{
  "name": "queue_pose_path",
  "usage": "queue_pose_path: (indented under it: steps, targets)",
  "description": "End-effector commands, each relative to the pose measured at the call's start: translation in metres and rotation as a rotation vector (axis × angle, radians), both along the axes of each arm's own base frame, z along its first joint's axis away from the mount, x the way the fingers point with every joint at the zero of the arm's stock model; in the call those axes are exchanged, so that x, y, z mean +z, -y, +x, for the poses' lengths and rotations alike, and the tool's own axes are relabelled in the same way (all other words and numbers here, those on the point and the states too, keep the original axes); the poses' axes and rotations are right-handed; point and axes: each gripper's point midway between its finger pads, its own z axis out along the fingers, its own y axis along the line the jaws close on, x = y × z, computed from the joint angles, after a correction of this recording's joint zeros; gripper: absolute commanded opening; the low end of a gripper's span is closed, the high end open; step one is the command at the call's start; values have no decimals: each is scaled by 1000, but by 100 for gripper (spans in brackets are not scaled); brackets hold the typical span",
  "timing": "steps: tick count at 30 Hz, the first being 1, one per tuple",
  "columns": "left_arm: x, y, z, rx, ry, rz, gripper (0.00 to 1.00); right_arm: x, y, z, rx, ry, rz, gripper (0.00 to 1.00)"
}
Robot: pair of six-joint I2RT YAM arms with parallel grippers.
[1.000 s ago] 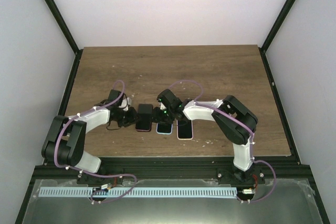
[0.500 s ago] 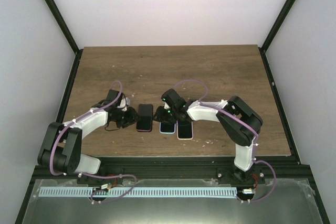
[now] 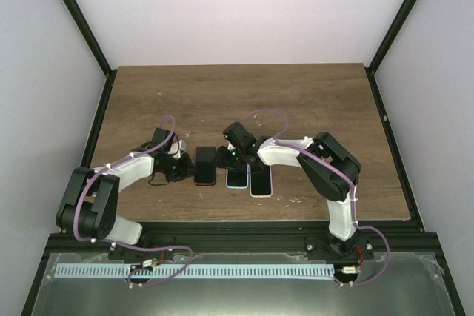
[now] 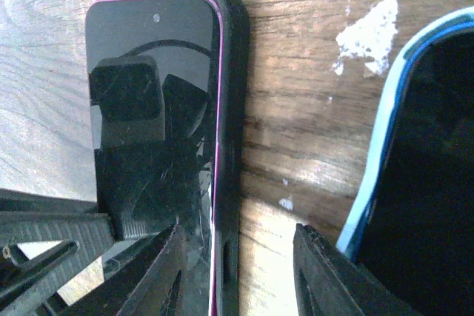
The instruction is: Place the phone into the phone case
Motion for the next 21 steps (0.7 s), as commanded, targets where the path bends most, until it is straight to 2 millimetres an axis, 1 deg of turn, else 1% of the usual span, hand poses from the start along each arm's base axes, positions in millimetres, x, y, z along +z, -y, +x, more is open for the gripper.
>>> queue_pose_path:
  steps: [1,4,6,9,13,15,17,21]
  targets:
    - [-4,6,6,18,-9,-26,17,-6,-8,6,-12,-4,-11,41]
    - [1,9,9,28,0,-49,18,-4,-14,7,-8,-11,20,39]
    - [2,10,11,30,6,-59,16,-2,-20,6,2,-20,52,37]
    - [-3,9,11,30,-6,-45,13,0,-27,4,12,-39,92,37]
    - [-7,4,11,31,-4,-9,13,2,-28,0,18,-51,140,37]
    - [-6,4,11,30,-3,-8,13,11,-29,-2,20,-42,207,37]
    - [-2,5,11,34,0,-24,13,25,-29,0,22,-10,292,37]
    - [2,7,10,38,3,-44,14,42,-33,0,51,9,374,37]
